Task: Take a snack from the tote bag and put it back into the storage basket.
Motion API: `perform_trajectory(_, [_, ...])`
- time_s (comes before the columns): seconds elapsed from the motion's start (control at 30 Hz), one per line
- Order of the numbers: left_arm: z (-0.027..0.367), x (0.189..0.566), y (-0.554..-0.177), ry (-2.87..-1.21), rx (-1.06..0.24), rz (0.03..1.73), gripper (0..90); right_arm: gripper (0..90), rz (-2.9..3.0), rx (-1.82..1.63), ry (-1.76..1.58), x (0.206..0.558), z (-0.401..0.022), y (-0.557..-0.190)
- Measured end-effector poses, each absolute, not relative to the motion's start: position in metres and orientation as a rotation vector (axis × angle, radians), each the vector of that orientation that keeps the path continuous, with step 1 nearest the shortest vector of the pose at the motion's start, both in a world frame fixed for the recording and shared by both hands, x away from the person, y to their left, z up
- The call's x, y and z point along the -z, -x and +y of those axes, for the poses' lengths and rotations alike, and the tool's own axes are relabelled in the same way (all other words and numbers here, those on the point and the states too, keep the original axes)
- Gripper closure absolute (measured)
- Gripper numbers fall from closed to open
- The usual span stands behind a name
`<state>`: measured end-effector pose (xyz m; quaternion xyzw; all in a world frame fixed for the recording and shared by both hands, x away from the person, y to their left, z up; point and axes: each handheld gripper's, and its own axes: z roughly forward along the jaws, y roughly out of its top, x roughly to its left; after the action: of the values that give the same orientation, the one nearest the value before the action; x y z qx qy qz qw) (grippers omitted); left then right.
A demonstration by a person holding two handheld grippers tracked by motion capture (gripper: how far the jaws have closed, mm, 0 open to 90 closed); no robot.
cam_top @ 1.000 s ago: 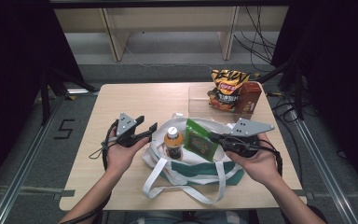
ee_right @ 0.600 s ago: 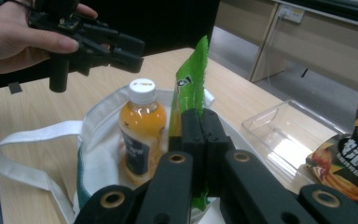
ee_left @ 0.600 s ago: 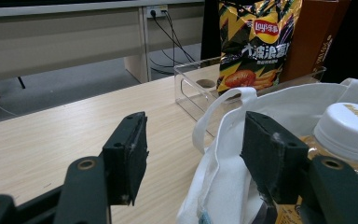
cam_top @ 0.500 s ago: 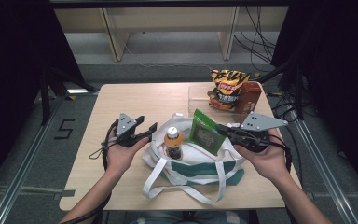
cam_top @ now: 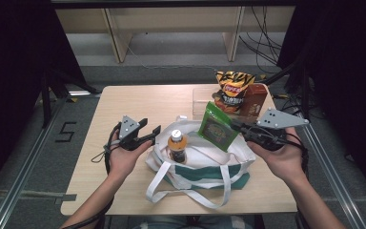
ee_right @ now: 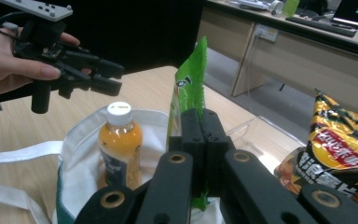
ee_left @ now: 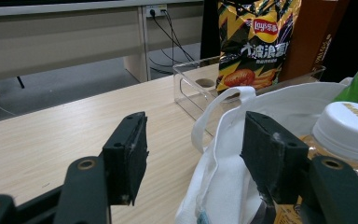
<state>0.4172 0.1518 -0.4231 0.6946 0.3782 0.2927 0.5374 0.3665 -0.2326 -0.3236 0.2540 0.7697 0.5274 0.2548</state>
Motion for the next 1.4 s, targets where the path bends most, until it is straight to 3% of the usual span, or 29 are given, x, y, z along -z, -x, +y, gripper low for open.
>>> perform_trajectory(1.4, [0.155, 0.421, -0.419, -1.634, -0.699, 0.910, 40.0, 90.0, 1.916, -1.424, -0.751, 0.294, -0.262, -0.383])
